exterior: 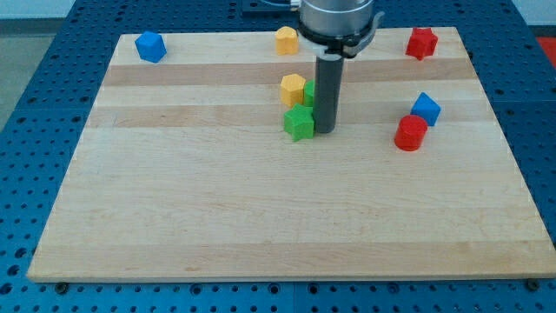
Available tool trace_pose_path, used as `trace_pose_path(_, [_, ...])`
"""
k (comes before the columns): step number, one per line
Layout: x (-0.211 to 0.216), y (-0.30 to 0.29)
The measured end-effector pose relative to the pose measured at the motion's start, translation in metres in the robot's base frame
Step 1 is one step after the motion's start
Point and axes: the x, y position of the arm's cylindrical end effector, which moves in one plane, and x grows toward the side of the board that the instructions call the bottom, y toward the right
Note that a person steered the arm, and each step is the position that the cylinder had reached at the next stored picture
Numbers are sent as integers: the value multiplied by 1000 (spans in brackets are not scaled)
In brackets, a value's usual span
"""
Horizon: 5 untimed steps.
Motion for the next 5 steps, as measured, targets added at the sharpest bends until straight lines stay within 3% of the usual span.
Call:
trace_pose_path(3, [1, -90])
trace_pose_path(5, [-13, -92])
